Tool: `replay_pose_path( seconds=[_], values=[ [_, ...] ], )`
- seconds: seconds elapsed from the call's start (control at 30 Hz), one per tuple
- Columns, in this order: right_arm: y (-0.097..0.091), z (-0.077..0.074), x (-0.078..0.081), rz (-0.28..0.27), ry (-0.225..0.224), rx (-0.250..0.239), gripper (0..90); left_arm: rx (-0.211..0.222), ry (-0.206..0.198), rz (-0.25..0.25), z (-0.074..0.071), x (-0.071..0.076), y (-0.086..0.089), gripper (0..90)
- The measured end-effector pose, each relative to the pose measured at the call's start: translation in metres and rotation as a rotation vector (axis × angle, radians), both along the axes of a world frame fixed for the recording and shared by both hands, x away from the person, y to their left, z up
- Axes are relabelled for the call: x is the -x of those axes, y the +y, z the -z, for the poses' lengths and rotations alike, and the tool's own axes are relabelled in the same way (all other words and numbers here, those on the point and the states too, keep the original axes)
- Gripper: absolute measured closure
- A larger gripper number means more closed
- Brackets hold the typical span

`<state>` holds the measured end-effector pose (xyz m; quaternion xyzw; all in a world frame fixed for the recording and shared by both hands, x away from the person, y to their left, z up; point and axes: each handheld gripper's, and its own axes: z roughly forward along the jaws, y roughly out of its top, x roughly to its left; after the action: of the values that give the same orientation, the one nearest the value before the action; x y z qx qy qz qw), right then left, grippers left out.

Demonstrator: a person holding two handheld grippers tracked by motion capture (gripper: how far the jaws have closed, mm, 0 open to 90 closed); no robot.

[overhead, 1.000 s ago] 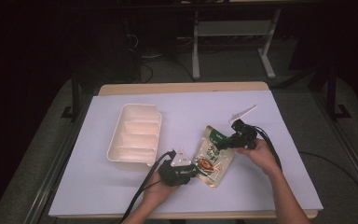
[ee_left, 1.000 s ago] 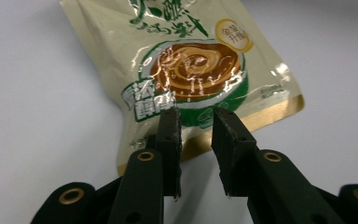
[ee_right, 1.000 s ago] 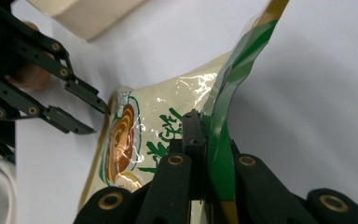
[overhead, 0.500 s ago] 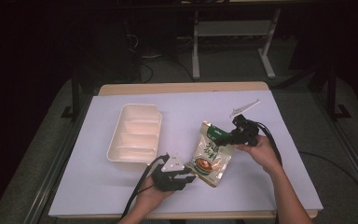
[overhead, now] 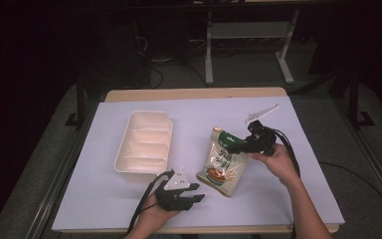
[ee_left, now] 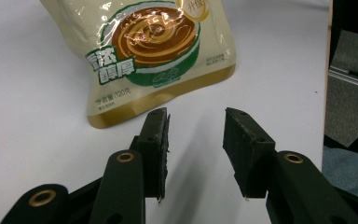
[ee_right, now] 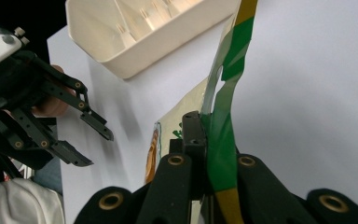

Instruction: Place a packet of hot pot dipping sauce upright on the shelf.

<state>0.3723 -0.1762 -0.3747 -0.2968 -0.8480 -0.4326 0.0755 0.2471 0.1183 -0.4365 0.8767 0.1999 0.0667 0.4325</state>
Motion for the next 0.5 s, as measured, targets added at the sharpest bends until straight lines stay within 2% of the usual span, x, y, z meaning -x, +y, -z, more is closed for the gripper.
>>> replay_pose_path(
  seconds=[0.2,0.3,0.5],
  values=[
    [0.004,-0.011,0.002,-0.002,-0.001,-0.021,89.5,-0.006,-0.010,-0.005,0.000,0.007,0.007,58.1],
    [0.009,-0.020,0.004,0.002,-0.017,-0.014,89.5,-0.002,-0.013,-0.010,0.000,0.008,0.012,56.9],
    [0.014,-0.028,0.003,0.006,-0.033,0.003,89.5,-0.006,-0.015,-0.012,0.001,0.012,0.018,54.3]
  ],
)
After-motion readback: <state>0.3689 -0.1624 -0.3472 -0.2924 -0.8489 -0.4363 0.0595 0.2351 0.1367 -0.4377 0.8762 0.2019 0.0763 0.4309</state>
